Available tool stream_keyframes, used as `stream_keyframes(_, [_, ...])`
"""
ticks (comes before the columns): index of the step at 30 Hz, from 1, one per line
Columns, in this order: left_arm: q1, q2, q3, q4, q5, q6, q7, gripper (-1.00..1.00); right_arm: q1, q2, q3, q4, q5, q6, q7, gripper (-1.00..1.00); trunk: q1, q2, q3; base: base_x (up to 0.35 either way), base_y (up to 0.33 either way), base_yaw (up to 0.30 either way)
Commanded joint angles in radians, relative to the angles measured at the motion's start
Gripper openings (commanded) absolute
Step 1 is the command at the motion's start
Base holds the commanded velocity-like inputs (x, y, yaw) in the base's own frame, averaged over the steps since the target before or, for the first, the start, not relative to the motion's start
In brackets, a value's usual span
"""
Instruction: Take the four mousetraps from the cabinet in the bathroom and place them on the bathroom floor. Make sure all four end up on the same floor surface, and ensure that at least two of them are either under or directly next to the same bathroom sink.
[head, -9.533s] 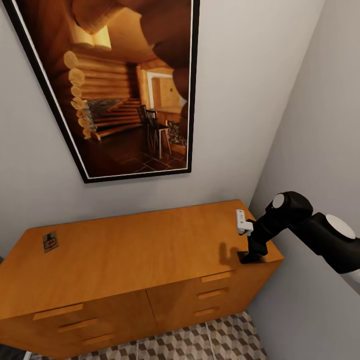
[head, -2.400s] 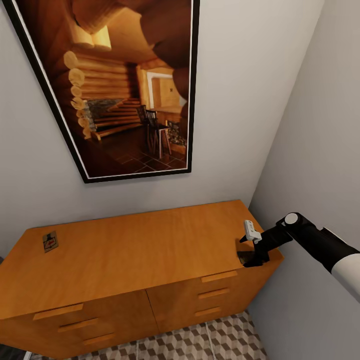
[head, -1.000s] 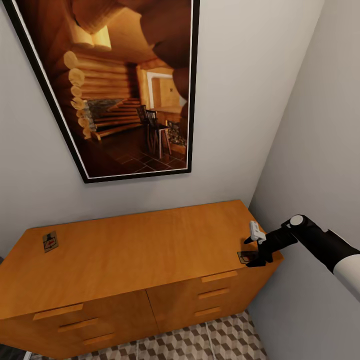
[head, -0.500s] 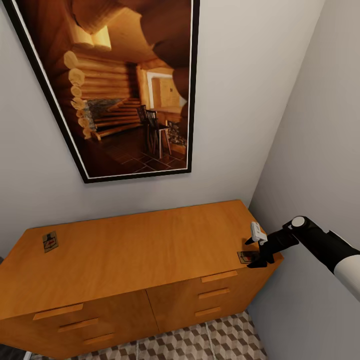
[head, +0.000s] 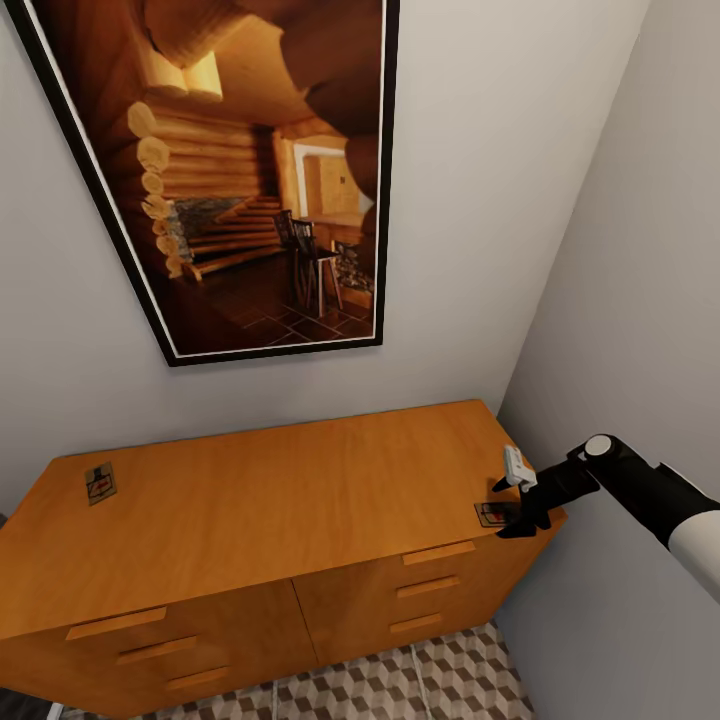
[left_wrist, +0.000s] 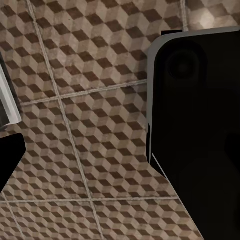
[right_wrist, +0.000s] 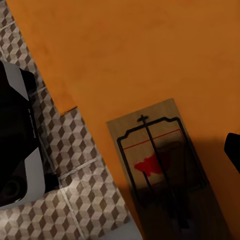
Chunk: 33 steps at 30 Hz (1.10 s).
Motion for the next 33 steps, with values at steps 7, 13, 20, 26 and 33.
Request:
stream_keyframes(7, [-0.002, -0.001, -0.009, 0.004, 0.008, -0.007, 0.0, 1.0, -0.001, -0.001, 0.003, 0.008, -0.001, -0.008, 0.001, 1.0, 0.001, -0.002, -0.002, 0.0, 0.0, 0.0])
stream_keyframes(13, [-0.002, -0.001, -0.009, 0.004, 0.008, -0.007, 0.0, 1.0, -0.002, -0.001, 0.003, 0.01, -0.001, -0.021, 0.001, 1.0, 0.001, -0.002, -0.002, 0.0, 0.0, 0.0])
stream_keyframes(20, [-0.001, -0.001, -0.009, 0.004, 0.008, -0.007, 0.0, 1.0, -0.001, -0.001, 0.003, 0.011, -0.001, -0.024, 0.0, 1.0, 0.001, -0.002, -0.002, 0.0, 0.0, 0.0])
stream_keyframes(26, [-0.001, -0.001, -0.009, 0.004, 0.008, -0.007, 0.0, 1.0, -0.002, -0.001, 0.004, 0.012, -0.001, -0.025, 0.0, 1.0, 0.001, -0.002, -0.002, 0.0, 0.0, 0.0])
stream_keyframes(33, [-0.001, -0.001, -0.009, 0.004, 0.008, -0.007, 0.001, 1.0, -0.001, -0.001, 0.004, 0.02, -0.001, -0.025, -0.001, 1.0, 0.001, -0.002, -0.002, 0.0, 0.0, 0.0])
